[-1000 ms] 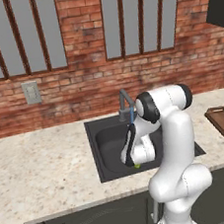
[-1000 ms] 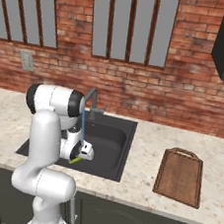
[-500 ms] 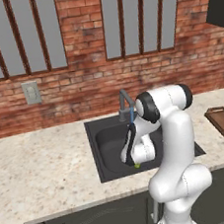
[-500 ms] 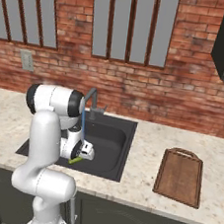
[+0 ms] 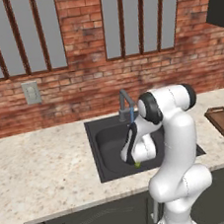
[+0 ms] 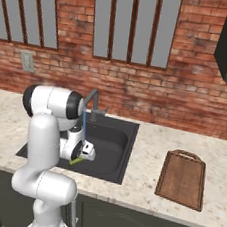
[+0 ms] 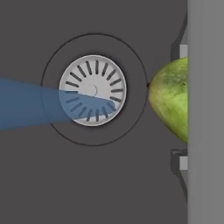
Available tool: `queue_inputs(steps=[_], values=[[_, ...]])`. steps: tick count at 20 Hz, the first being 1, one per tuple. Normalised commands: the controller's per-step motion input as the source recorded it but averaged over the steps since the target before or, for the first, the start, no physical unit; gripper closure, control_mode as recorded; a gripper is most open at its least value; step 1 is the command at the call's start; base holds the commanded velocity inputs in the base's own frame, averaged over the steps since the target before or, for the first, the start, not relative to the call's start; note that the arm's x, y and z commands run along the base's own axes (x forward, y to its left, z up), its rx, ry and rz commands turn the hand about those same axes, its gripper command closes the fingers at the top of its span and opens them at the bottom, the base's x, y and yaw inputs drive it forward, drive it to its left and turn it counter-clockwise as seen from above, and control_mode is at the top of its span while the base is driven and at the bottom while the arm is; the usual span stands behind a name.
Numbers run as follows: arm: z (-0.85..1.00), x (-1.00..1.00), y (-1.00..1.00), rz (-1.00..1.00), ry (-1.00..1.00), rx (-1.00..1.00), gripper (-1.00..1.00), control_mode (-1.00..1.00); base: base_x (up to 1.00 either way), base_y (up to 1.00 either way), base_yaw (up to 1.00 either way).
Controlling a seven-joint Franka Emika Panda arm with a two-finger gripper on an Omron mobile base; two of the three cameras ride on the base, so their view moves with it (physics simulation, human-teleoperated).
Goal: Pick the mango from the sink and place it on the cutting board to airdry. Then turn off the sink faucet.
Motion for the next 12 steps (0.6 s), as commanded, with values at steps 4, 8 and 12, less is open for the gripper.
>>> queue_inputs(steps=[4, 8, 12], values=[[0.4, 0.0, -0.01, 0.0, -0.02, 0.0, 1.0, -1.0, 0.0, 0.0, 0.0], [0.42, 0.0, -0.09, 0.0, -0.02, 0.0, 1.0, -1.0, 0.0, 0.0, 0.0], [0.44, 0.0, -0.18, 0.0, -0.03, 0.0, 1.0, -1.0, 0.0, 0.0, 0.0]])
